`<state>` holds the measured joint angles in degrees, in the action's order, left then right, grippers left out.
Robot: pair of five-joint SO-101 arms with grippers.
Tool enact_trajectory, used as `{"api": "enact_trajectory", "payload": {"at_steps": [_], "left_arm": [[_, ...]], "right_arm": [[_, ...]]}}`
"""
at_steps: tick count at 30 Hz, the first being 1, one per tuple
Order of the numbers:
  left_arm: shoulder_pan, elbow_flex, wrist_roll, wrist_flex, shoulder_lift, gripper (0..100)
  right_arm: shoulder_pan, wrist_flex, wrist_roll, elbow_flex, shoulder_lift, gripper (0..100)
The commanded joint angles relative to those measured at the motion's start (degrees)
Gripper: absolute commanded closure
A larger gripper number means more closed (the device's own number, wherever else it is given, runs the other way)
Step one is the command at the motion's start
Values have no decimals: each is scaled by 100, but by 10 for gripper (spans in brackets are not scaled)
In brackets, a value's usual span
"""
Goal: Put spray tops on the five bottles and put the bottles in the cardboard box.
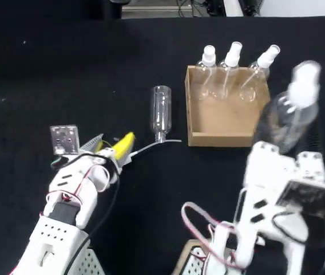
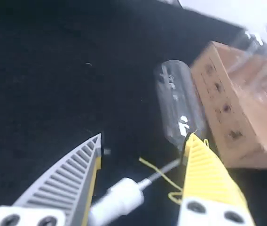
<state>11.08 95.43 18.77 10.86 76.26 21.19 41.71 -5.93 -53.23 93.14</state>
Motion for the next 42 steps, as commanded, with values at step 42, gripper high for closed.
{"api": "enact_trajectory", "payload": {"at_steps": [42], "left_arm": [[224, -84, -668, -149, 105, 729]], "right_arm": [[3490, -10620, 88, -910, -9982, 987]]}}
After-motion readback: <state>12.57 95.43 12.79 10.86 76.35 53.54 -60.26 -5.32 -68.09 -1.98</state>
